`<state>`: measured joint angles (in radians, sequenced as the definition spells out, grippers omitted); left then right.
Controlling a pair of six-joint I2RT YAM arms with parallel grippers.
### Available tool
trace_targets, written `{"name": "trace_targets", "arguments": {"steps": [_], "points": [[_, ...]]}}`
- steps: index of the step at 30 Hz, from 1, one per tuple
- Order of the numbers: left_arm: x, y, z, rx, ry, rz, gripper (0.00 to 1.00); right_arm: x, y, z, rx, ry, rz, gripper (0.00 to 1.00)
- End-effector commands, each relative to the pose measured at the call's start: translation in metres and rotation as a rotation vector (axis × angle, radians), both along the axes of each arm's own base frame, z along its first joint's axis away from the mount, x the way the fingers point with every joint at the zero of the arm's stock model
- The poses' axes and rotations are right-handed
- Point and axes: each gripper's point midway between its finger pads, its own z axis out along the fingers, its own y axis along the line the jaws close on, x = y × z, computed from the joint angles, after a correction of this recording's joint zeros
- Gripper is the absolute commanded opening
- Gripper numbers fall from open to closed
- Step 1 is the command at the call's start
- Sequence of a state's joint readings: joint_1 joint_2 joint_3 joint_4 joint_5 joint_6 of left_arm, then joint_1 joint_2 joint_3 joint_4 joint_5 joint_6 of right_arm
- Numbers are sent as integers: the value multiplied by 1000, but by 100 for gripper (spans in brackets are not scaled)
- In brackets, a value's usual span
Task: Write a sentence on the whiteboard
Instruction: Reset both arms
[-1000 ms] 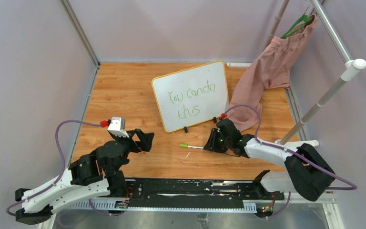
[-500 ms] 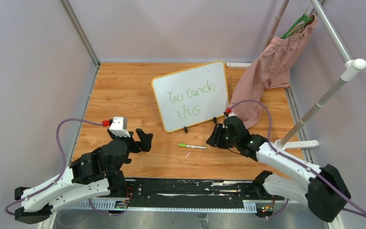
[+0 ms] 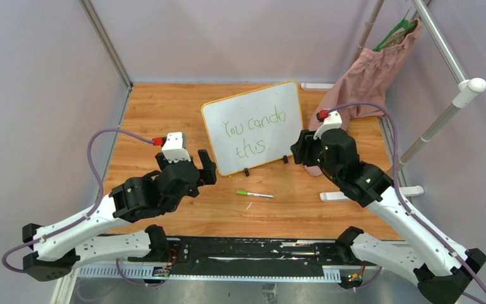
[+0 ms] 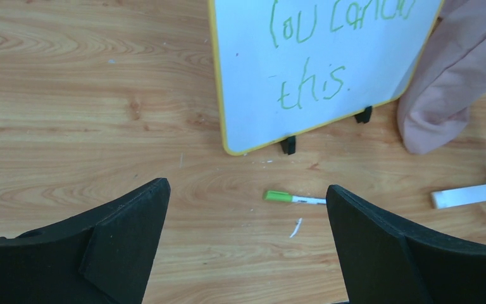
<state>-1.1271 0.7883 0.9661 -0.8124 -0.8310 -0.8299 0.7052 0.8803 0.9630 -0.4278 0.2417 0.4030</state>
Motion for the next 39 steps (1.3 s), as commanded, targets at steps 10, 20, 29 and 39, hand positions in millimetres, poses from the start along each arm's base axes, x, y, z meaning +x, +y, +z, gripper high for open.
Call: {"name": "trace_targets", "arguments": {"steps": [10, 20, 29, 39], "points": [[13, 2, 114, -149, -186, 31, 100, 33, -26, 116, -168, -265, -242, 64], [32, -54, 135, 175, -199, -188, 100, 51, -3, 160, -334, -443, -327, 76], [42, -1, 237, 257, -391, -3, 100, 20, -19, 211, -183, -537, -163, 80], [17, 48, 271, 102, -549, 0, 100, -43, -89, 239, -11, -718, -158, 82]]}}
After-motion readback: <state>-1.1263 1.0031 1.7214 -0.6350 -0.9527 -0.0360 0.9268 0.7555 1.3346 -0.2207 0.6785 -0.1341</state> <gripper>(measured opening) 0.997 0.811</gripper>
